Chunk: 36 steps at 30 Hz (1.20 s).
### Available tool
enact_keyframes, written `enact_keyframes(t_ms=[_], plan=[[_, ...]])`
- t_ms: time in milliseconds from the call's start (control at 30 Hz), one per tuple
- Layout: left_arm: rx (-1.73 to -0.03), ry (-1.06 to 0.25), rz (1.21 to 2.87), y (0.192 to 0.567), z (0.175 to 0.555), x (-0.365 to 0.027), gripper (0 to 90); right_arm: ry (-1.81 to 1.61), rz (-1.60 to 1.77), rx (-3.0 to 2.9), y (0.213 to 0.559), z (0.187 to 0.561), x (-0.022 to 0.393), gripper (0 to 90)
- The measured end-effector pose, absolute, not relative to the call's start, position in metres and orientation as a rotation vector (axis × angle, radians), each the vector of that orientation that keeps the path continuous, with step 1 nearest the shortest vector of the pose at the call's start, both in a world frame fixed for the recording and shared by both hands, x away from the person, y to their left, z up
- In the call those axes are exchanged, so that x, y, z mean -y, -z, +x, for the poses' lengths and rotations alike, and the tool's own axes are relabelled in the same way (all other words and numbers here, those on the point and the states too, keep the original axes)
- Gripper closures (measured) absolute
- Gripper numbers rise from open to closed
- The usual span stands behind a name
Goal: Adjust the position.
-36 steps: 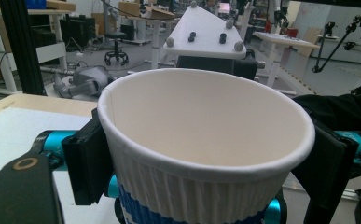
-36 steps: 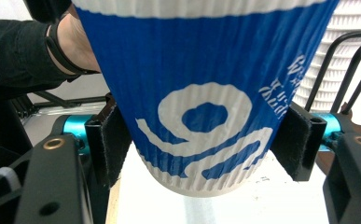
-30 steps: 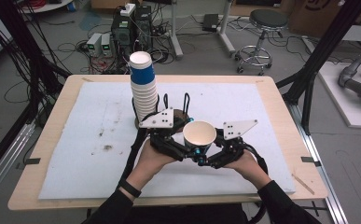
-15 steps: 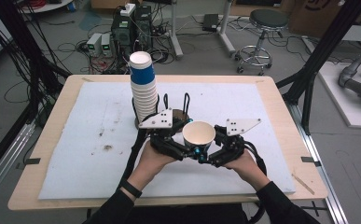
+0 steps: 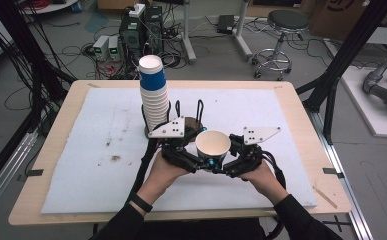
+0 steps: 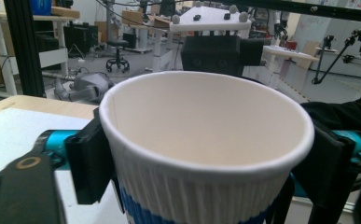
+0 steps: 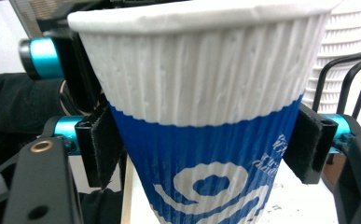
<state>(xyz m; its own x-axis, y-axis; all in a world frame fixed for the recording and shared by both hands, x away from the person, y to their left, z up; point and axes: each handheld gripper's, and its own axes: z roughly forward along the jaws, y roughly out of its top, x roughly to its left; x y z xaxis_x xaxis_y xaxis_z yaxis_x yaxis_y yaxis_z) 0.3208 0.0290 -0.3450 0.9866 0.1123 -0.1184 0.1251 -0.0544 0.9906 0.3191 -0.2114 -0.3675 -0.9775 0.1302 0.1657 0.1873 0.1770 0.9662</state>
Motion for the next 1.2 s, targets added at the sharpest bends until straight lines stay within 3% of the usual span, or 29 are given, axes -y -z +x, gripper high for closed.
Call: enact_keyframes(t_ms=[300,900,1200], plan=[[-0.187,0.002,1.640,0.341,0.321,-0.034,10.0,1.967,-0.309,2.402,0.366,0.320,0.215,24.5],[-0.226,-0.060,1.630,0.342,0.319,-0.065,9.6,2.018,-0.345,2.394,0.360,0.324,0.228,24.6],[-0.240,-0.079,1.673,0.360,0.320,-0.058,9.6,2.050,-0.350,2.364,0.357,0.325,0.231,24.6]])
